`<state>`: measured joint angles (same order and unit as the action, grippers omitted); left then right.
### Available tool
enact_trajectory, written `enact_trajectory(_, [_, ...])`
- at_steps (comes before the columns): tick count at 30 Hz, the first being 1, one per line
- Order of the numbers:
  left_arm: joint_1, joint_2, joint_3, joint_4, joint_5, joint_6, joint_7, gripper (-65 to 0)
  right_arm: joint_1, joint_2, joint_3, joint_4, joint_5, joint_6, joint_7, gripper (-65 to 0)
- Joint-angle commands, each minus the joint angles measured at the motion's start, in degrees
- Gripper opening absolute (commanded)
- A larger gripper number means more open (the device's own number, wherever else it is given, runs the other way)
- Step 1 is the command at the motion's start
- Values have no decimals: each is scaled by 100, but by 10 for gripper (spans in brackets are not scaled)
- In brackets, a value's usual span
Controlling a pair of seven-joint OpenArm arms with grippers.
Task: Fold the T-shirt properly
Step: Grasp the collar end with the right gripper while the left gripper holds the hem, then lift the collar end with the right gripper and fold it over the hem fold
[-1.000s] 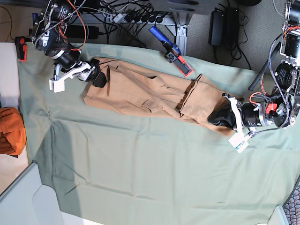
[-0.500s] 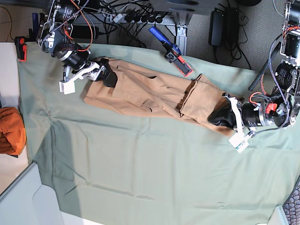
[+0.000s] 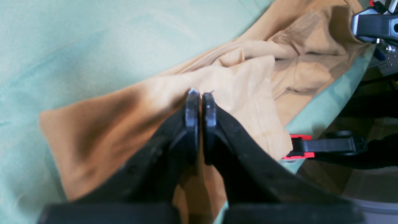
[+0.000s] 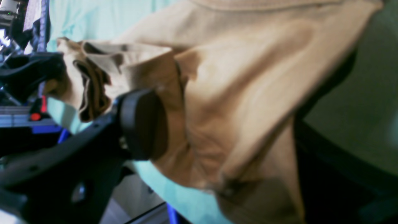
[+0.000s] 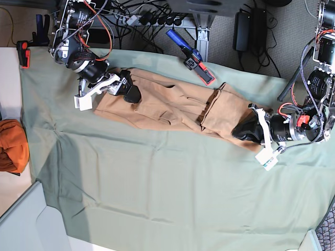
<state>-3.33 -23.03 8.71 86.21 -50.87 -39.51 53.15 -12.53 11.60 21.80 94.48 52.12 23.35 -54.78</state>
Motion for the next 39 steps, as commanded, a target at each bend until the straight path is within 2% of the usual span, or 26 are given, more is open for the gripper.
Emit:
enact_trajectory(1, [-92, -66, -26, 85, -122, -49, -61, -626, 44, 61, 17, 87, 55, 804, 205, -296])
enact_trajectory(3, [-94, -85, -28, 85, -138, -49, -61, -626, 46, 63, 20, 87, -22, 804, 369, -437])
enact_trajectory(5, [-96, -122, -55, 85, -273, -49, -59, -626, 44, 66, 20, 87, -120, 804, 466, -604])
enact_trajectory(6, [-96, -155, -68, 85, -358, -49, -61, -626, 44, 66, 20, 87, -190, 804, 490, -650])
enact_trajectory(10, [-98, -210, -271, 87, -494, -49, -35, -626, 63, 83, 144, 87, -378, 804, 507, -650])
enact_trajectory(13, [-98, -212, -522, 87, -691, -49, 79, -626, 114, 214, 387, 87, -535, 804, 525, -650])
enact_trajectory(17, [-96, -299, -791, 87, -855, -49, 157, -626, 138, 603, 750, 87, -640, 802, 529, -650])
enact_trajectory(22, [-96, -590, -881, 87, -852, -49, 162, -626, 138, 1176, 1178, 87, -704, 800, 527, -650])
enact_trajectory(26, [-96, -745, -881, 87, -852, -49, 203, -626, 140, 1342, 1298, 98, -293, 800, 389, -650])
enact_trajectory(29, [-96, -833, -892, 87, -846, -49, 251, -626, 140, 1143, 1239, 210, 177, 809, 118, -650])
enact_trajectory(31, [-96, -887, -981, 87, -848, -49, 262, -626, 142, 857, 1193, 411, 533, 820, -101, -650])
enact_trajectory(35, [-96, -973, -1287, 87, -949, -49, 269, -626, 140, 173, 914, 1104, 487, 820, -118, -650])
enact_trajectory(39, [-96, -1051, -1357, 87, -1093, -49, 330, -626, 140, -243, 247, 1591, 179, 815, -35, -650])
